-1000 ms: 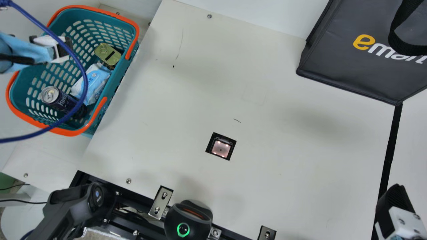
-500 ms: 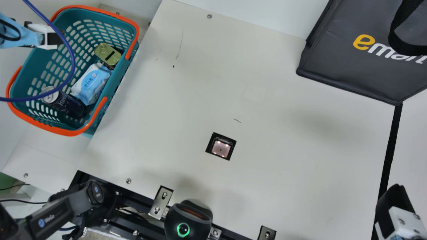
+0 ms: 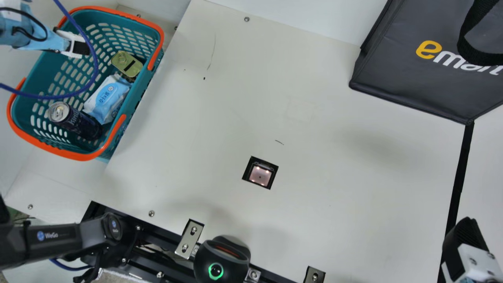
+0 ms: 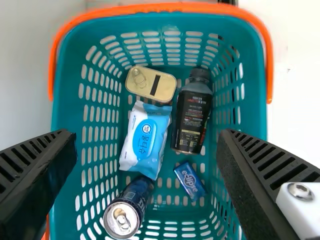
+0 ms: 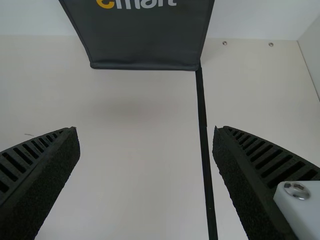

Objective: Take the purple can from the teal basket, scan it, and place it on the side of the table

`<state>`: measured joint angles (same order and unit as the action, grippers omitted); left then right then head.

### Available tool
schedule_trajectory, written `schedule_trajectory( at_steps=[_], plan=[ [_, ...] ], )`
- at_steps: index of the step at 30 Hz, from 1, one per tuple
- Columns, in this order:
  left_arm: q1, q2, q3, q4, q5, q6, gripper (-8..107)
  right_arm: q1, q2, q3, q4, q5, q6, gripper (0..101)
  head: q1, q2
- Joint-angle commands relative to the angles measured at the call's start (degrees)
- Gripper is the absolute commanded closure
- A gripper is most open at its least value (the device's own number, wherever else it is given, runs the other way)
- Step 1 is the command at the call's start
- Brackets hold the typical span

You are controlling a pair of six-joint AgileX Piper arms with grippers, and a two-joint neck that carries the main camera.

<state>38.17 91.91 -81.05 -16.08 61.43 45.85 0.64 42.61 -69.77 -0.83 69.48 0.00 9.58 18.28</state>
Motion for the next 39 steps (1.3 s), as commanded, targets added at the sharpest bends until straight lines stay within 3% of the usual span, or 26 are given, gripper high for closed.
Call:
schedule_trajectory(
  at_steps=[1,22,39],
  plan=[
    [-0.40,2.15,-0.38,0.40,-0.36,0.03,9,0.00,0.00,0.00,0.00,0.00,0.00,6,-1.66,0.14],
    [-2.25,12.55,-0.71,3.98,-4.99,2.16,9,0.00,0.00,0.00,0.00,0.04,0.00,6,-1.66,0.14],
    [2.36,7.38,6.42,-0.40,-5.79,13.21,9,0.00,0.00,0.00,0.00,0.04,0.00,6,-1.66,0.14]
  ],
)
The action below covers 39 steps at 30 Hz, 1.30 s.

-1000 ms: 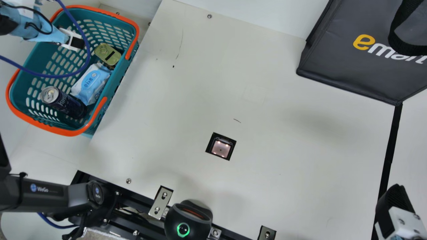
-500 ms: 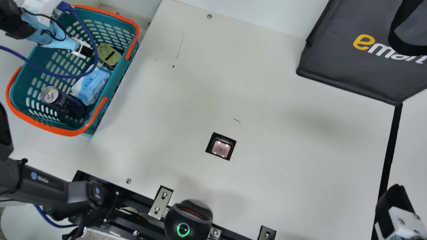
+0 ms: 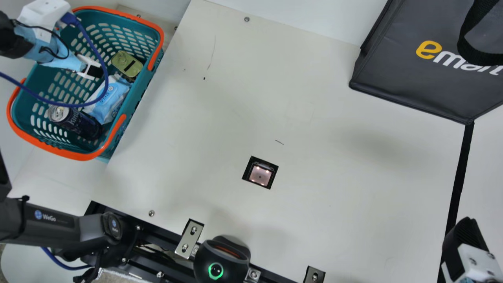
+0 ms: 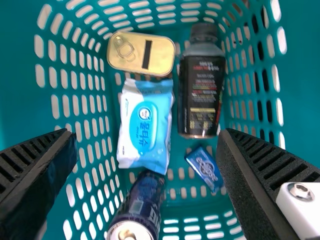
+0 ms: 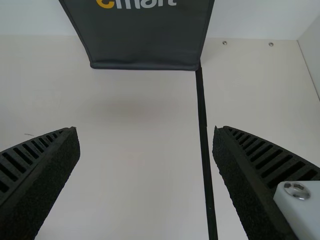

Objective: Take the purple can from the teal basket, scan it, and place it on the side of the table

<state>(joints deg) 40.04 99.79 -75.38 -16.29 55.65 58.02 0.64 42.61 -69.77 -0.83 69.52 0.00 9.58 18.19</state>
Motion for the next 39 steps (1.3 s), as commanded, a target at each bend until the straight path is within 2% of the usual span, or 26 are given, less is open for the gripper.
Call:
schedule_trajectory(
  at_steps=[1,12,29,39],
  plan=[
    [0.92,-0.96,1.31,-0.39,-0.03,1.73,9,0.00,0.00,0.00,0.00,0.00,0.00,6,-1.66,0.23],
    [6.31,-4.95,6.10,-2.11,0.47,7.86,9,0.00,0.00,0.00,0.00,-0.06,0.00,6,-1.66,0.23],
    [12.97,-8.78,9.55,-3.25,2.82,12.29,9,0.00,0.00,0.00,0.00,-0.06,0.00,6,-1.66,0.23],
    [15.26,-8.62,11.76,-1.02,1.45,13.11,9,0.00,0.00,0.00,0.00,-0.06,0.00,6,-1.66,0.23]
  ],
)
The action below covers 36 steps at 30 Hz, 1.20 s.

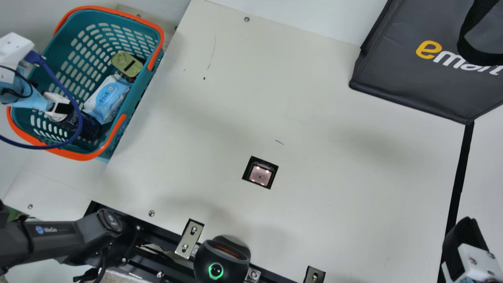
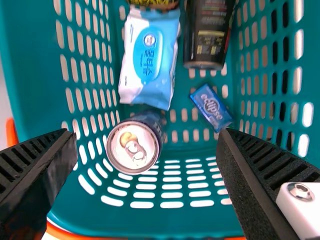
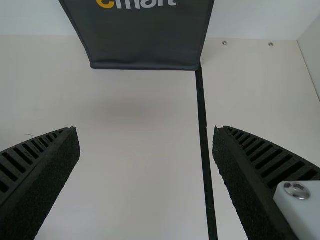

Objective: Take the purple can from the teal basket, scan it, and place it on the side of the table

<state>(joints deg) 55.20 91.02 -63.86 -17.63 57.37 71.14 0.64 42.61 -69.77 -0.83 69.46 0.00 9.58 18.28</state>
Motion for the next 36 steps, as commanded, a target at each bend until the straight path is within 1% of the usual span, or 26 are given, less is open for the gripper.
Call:
schedule_trajectory(
  at_steps=[1,10,20,25,36],
  plan=[
    [0.25,0.30,0.56,0.69,-0.59,0.08,9,0.00,0.00,0.00,0.00,0.00,0.00,6,-1.66,0.14],
    [0.58,1.80,3.03,3.53,-3.94,0.50,9,0.00,0.00,0.00,0.00,0.00,0.00,6,-1.66,0.14],
    [0.06,3.02,5.14,4.93,-7.64,1.33,9,0.00,0.00,0.00,0.00,0.00,0.00,6,-1.66,0.14],
    [-0.04,4.07,6.07,4.74,-9.87,1.78,9,0.00,0.00,0.00,0.00,-0.04,0.00,6,-1.66,0.14],
    [0.20,6.49,7.28,1.75,-13.04,4.15,9,0.00,0.00,0.00,0.00,-0.04,0.00,6,-1.66,0.14]
  ],
)
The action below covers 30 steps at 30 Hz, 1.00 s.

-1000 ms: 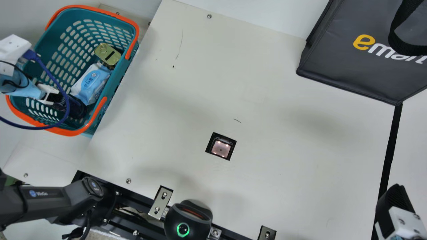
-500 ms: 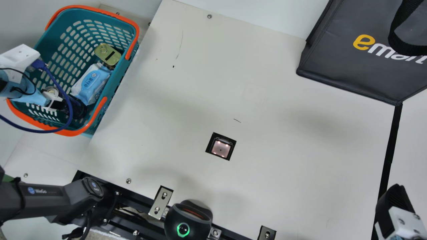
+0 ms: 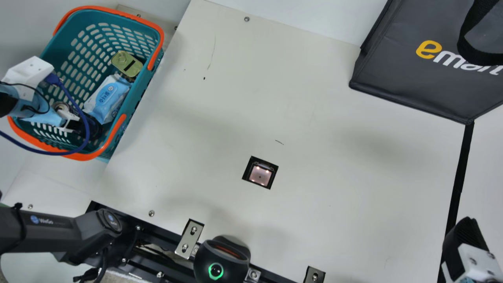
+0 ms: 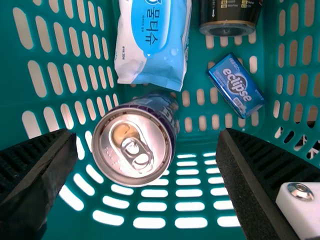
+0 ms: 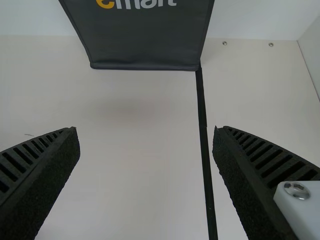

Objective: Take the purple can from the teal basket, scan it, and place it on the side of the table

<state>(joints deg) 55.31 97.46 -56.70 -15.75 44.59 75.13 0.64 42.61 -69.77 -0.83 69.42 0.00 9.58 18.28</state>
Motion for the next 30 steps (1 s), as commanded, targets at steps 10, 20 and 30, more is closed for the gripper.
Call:
schedule_trajectory(
  at_steps=[10,20,30],
  plan=[
    [-0.22,1.26,1.59,-0.98,-2.95,1.08,9,0.00,0.00,0.00,0.00,0.00,0.00,6,-1.66,0.14],
    [-0.74,2.06,3.09,-0.81,-5.74,0.87,9,0.00,0.00,0.00,0.00,0.00,0.00,6,-1.66,0.14],
    [-1.12,2.39,4.01,-1.47,-8.16,1.33,49,0.00,0.00,0.00,0.00,0.00,0.00,6,-1.66,0.14]
  ],
)
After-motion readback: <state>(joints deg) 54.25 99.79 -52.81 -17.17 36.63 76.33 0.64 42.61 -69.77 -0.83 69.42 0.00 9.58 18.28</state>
